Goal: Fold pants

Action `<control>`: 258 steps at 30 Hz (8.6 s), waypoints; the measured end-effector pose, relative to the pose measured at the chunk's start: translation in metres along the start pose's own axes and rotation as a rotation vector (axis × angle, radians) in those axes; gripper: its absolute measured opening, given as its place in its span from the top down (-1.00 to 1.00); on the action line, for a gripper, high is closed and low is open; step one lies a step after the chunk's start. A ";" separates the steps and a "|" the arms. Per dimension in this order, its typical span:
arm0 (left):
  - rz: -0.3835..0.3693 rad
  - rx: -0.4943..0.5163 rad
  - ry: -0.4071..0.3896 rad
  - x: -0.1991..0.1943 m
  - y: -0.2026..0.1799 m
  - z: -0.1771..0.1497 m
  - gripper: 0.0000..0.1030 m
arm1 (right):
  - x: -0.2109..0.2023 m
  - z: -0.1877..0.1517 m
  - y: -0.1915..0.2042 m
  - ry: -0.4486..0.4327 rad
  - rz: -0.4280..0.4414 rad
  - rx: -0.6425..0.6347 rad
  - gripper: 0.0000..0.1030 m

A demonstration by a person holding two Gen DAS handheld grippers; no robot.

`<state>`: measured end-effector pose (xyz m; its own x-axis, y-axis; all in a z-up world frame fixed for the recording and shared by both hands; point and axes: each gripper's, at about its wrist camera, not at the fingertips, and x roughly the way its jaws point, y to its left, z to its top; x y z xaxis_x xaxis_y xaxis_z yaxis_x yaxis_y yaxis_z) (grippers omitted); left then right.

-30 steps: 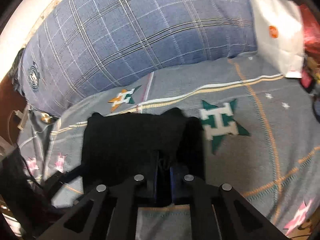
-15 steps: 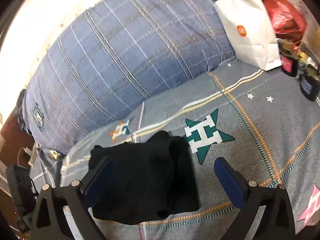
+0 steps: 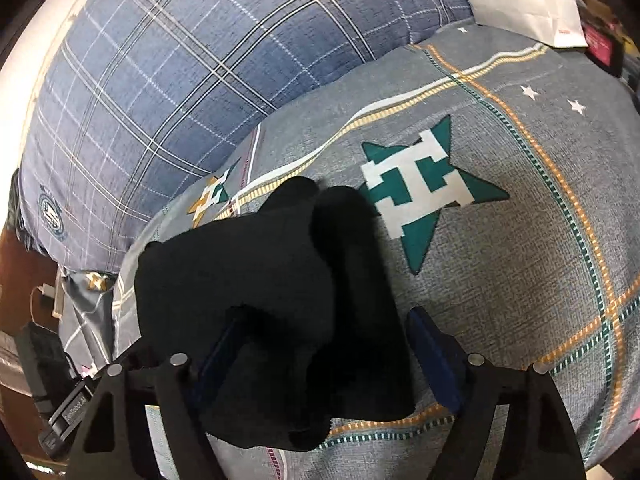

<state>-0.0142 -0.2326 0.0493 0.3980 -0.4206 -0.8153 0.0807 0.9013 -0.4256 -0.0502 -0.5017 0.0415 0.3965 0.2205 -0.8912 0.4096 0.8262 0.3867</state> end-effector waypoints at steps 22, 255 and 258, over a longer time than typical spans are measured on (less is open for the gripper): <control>-0.049 0.041 -0.121 -0.079 0.003 -0.074 0.37 | -0.033 -0.061 0.041 -0.176 -0.002 -0.201 0.26; 0.337 0.187 -0.239 -0.205 0.032 -0.153 -0.67 | -0.147 -0.197 0.079 -0.252 0.140 -0.359 -0.62; 0.360 0.177 -0.249 -0.214 0.034 -0.154 -0.67 | -0.155 -0.198 0.081 -0.243 0.142 -0.356 -0.62</control>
<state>-0.2371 -0.1279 0.1491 0.6346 -0.0599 -0.7705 0.0435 0.9982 -0.0418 -0.2415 -0.3664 0.1643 0.6268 0.2515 -0.7375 0.0465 0.9327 0.3575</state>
